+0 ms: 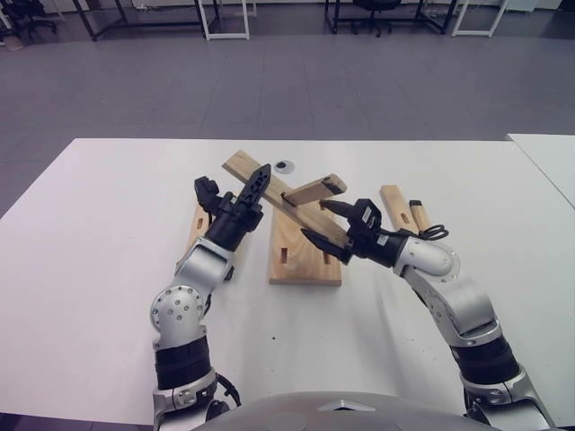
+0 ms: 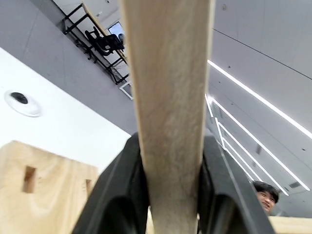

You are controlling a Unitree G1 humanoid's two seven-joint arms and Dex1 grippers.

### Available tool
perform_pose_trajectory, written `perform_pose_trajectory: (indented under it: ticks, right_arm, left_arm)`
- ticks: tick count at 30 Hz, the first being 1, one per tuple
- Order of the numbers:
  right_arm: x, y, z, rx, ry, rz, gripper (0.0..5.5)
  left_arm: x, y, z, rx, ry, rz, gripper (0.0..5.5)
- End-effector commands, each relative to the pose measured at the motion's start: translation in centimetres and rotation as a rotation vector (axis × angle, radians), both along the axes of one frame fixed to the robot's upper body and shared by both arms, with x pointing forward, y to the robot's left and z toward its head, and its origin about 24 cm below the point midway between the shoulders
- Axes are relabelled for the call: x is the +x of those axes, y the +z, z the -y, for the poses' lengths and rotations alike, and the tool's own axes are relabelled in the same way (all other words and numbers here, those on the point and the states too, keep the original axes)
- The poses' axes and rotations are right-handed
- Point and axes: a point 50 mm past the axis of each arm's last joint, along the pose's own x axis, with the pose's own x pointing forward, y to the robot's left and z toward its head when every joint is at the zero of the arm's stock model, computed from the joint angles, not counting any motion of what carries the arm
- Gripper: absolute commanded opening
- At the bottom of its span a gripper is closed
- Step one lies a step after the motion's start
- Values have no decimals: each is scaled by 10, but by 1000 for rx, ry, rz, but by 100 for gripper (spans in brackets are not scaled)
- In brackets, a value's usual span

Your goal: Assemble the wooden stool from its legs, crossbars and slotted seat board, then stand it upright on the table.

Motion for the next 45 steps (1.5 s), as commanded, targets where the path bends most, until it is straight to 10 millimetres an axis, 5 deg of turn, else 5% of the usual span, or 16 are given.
perform_pose_trajectory:
  ticks: [1, 7, 15, 27, 39, 45]
  right_arm:
    - [-13, -13, 14, -71, -17, -27, 444]
    - [2, -47, 53, -189, -306, -64, 444]
    - [-8, -85, 45, -360, -245, -32, 444]
    - [-18, -78, 22, -260, -76, -5, 444]
    - [-14, -80, 37, -302, -120, -9, 444]
    - [1, -83, 50, -376, -215, 11, 444]
  left_arm:
    - [-7, 1, -23, 98, 179, -56, 102]
    - [-31, 10, -40, 373, 361, -126, 102]
    - [-28, -13, -40, 453, 416, -230, 102]
    - [-30, 11, -8, 650, 367, 13, 102]
    - [-28, -51, 8, 1022, 160, 48, 102]
    - [-8, -23, 23, 991, 225, 198, 102]
